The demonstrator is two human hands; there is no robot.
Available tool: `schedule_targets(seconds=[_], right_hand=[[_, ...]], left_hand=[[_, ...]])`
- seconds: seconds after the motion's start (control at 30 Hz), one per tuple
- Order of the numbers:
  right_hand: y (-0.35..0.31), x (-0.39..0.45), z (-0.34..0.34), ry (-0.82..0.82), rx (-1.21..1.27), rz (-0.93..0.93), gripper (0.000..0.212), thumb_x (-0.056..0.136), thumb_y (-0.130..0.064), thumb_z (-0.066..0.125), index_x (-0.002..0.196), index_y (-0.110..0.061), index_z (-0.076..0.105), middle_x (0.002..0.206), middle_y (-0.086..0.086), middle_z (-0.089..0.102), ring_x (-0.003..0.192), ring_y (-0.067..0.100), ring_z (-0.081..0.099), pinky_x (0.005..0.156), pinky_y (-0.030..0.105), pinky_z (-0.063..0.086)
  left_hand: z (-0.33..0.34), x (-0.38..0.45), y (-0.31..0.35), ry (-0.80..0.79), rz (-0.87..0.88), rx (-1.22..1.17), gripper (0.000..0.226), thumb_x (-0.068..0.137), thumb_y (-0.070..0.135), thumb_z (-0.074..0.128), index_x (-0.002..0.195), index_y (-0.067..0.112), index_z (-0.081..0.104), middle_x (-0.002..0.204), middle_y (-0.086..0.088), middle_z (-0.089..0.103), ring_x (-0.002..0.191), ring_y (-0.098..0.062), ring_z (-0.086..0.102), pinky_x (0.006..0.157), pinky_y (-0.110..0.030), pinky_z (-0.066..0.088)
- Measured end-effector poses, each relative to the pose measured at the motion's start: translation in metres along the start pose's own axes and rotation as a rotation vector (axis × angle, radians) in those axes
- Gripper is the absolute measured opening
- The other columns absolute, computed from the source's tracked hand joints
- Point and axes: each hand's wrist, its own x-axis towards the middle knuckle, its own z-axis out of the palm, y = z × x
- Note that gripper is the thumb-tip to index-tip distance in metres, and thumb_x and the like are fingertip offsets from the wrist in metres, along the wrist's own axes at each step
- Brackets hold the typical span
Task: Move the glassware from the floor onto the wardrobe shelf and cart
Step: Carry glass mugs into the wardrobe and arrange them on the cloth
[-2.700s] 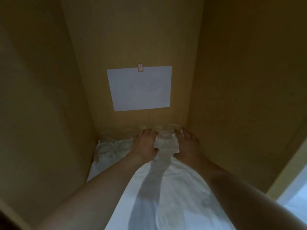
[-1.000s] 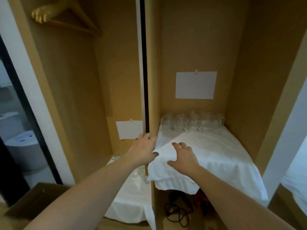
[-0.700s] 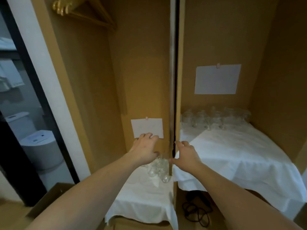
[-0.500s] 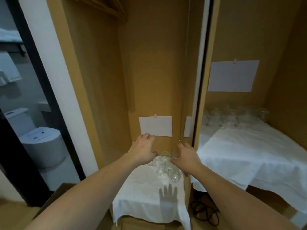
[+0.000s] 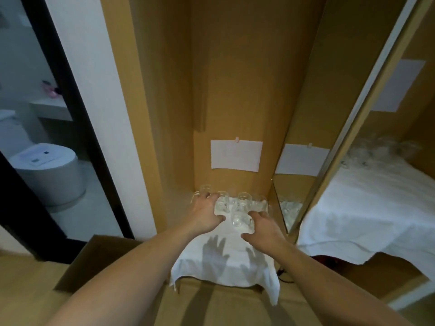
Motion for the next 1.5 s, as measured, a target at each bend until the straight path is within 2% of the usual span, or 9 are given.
schedule_targets(seconds=[0.17,0.33,0.5,0.7,0.8,0.97,1.07,1.3,1.5], right_hand=[[-0.001,0.037,0.011,-0.039,-0.013,0.032,0.078,0.084,-0.050,0.068,0.150,-0.023,0.036,0.146,0.007,0.044,0.128,0.028,0.050,0.099,0.035,0.048],[-0.003,0.099,0.024,-0.059,0.008,0.023,0.074,0.085,-0.048,0.069,0.148,-0.022,0.039,0.143,0.007,0.047,0.129,0.028,0.048,0.103,0.035,0.043],[0.015,0.167,0.039,-0.101,0.061,0.059,0.072,0.087,-0.047,0.069,0.147,-0.021,0.040,0.141,0.009,0.049,0.128,0.028,0.049,0.104,0.032,0.042],[0.059,0.236,0.078,-0.171,0.162,0.298,0.074,0.092,-0.048,0.061,0.152,-0.018,0.028,0.149,0.012,0.039,0.136,0.031,0.041,0.108,0.036,0.038],[0.082,0.258,0.100,-0.178,0.192,0.410,0.072,0.091,-0.047,0.064,0.148,-0.016,0.032,0.140,0.014,0.045,0.128,0.032,0.048,0.100,0.036,0.045],[0.113,0.299,0.143,-0.166,0.282,0.624,0.073,0.088,-0.042,0.070,0.146,-0.013,0.036,0.136,0.018,0.049,0.124,0.036,0.052,0.093,0.038,0.048],[0.130,0.320,0.171,-0.128,0.412,0.761,0.077,0.087,-0.038,0.073,0.147,-0.011,0.035,0.136,0.021,0.049,0.124,0.039,0.052,0.092,0.041,0.048],[0.172,0.352,0.231,0.026,0.633,1.055,0.090,0.081,-0.037,0.081,0.151,-0.007,0.032,0.144,0.022,0.046,0.130,0.038,0.049,0.098,0.041,0.044],[0.204,0.372,0.263,0.175,0.658,1.073,0.105,0.068,-0.036,0.091,0.152,-0.007,0.034,0.150,0.017,0.043,0.138,0.033,0.042,0.112,0.044,0.037]], left_hand=[[0.019,0.025,-0.024,-0.052,-0.063,-0.060,0.078,0.084,0.049,0.071,0.151,0.026,0.037,0.156,-0.008,0.036,0.143,-0.030,0.032,0.112,-0.048,0.038],[0.033,0.076,-0.047,-0.052,-0.095,-0.028,0.077,0.085,0.051,0.071,0.150,0.024,0.040,0.151,-0.007,0.043,0.138,-0.030,0.040,0.110,-0.043,0.041],[0.052,0.145,-0.056,-0.157,-0.160,-0.056,0.074,0.088,0.048,0.068,0.151,0.020,0.039,0.148,-0.010,0.043,0.135,-0.030,0.042,0.108,-0.038,0.042],[0.093,0.228,-0.059,-0.217,-0.173,-0.114,0.068,0.089,0.044,0.069,0.148,0.021,0.045,0.147,-0.007,0.047,0.132,-0.025,0.047,0.102,-0.027,0.039],[0.120,0.259,-0.062,-0.221,-0.202,-0.162,0.064,0.090,0.040,0.069,0.147,0.020,0.047,0.147,-0.005,0.049,0.135,-0.024,0.045,0.108,-0.029,0.037],[0.179,0.302,-0.074,-0.282,-0.273,-0.204,0.066,0.089,0.040,0.071,0.145,0.014,0.049,0.143,-0.008,0.055,0.133,-0.025,0.048,0.109,-0.029,0.034],[0.215,0.321,-0.086,-0.328,-0.320,-0.218,0.070,0.090,0.040,0.071,0.149,0.016,0.044,0.153,-0.006,0.045,0.143,-0.023,0.036,0.116,-0.029,0.024],[0.301,0.380,-0.106,-0.418,-0.344,-0.262,0.086,0.087,0.037,0.076,0.156,0.016,0.029,0.160,-0.007,0.034,0.150,-0.024,0.024,0.119,-0.034,0.020],[0.354,0.411,-0.107,-0.362,-0.370,-0.341,0.113,0.067,0.027,0.093,0.157,0.013,0.026,0.156,-0.010,0.039,0.145,-0.027,0.036,0.117,-0.037,0.032]])
